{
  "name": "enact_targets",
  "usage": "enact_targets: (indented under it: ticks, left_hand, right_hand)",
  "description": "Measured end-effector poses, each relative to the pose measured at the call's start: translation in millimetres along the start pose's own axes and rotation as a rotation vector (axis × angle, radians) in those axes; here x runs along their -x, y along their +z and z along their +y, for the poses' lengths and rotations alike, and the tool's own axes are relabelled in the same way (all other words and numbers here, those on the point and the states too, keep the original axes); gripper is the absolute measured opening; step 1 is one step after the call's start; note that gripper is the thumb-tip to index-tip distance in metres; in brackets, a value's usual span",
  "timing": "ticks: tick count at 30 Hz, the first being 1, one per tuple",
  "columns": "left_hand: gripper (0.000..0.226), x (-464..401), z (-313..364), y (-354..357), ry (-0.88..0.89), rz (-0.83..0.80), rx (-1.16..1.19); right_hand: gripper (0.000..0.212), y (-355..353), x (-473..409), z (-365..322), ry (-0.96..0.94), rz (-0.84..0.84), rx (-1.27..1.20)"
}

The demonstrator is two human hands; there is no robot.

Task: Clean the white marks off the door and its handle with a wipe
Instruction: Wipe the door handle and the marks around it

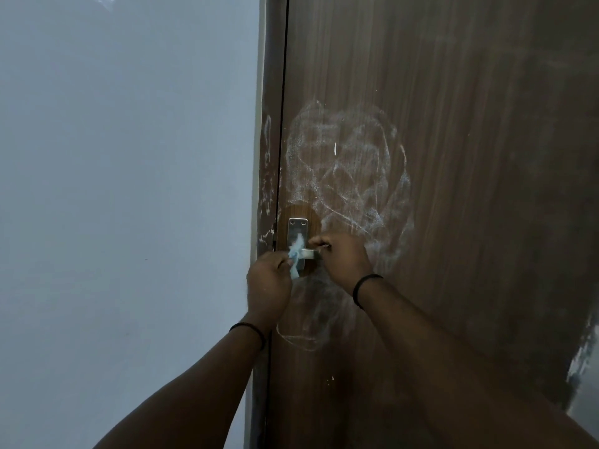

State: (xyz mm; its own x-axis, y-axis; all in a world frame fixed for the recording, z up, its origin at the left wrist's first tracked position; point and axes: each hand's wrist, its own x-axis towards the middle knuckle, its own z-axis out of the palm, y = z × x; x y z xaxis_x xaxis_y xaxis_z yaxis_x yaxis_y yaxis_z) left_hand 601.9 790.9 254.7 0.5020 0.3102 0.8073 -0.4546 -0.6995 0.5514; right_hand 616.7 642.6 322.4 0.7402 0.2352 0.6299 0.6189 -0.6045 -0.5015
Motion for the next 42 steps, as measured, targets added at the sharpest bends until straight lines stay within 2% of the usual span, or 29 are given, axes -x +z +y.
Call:
enact_targets:
  ticks: [4, 6, 8, 11, 16, 18, 22, 25, 28, 32, 38, 42]
  left_hand:
    - [0.015, -2.4, 15.9, -9.0, -0.026, -0.118, 0.142]
    - [0.017, -4.0, 20.6, -13.5, -0.144, -0.104, 0.243]
    - [0.015, -5.0, 25.1, -18.8, -0.356, -0.063, 0.416]
    - [0.008, -2.8, 33.6, -22.6, -0.588, -0.09, 0.677]
    - [0.015, -2.6, 37.8, -24.2, -0.708, -0.199, 0.814]
    - [0.012, -4.9, 33.8, -23.4, -0.684, -0.221, 0.729]
    - [0.009, -7.9, 17.8, -22.2, -0.521, -0.118, 0.298]
    - [0.013, -8.7, 7.9, -18.9, -0.376, -0.088, 0.105]
    - [0.016, -7.3, 6.8, -11.1, -0.295, -0.01, 0.063]
    - [0.017, -4.2, 2.6, -1.5, -0.211, 0.044, 0.078]
    - [0.022, -5.5, -4.9, 5.6, -0.032, 0.054, 0.07]
    - [0.02, -9.4, -2.6, 11.8, 0.005, 0.001, 0.025]
  right_hand:
    - [0.044, 2.1, 12.9, -11.3, -0.129, -0.17, -0.002]
    - [0.045, 1.7, 16.0, -16.1, -0.117, -0.191, 0.002]
    - [0.046, 1.6, 20.6, -19.5, -0.099, -0.199, -0.007]
    - [0.042, 5.2, 29.7, -20.3, -0.125, -0.176, -0.016]
    - [0.032, 11.3, 34.6, -14.5, -0.11, -0.026, 0.05]
    - [0.029, 14.8, 32.9, -10.0, -0.064, 0.026, 0.099]
    - [0.015, 25.4, 28.6, 2.1, 0.06, 0.133, 0.094]
    - [0.008, 36.5, 23.8, 6.1, 0.035, 0.202, 0.054]
    - [0.009, 50.2, 17.7, 2.0, -0.021, 0.273, 0.047]
    - [0.006, 65.0, 12.6, -2.4, -0.057, 0.284, 0.013]
    - [0.01, 36.3, 13.0, 31.7, 0.068, 0.463, -0.081]
    - [0.006, 8.5, 22.0, 62.6, 0.198, 0.486, -0.082]
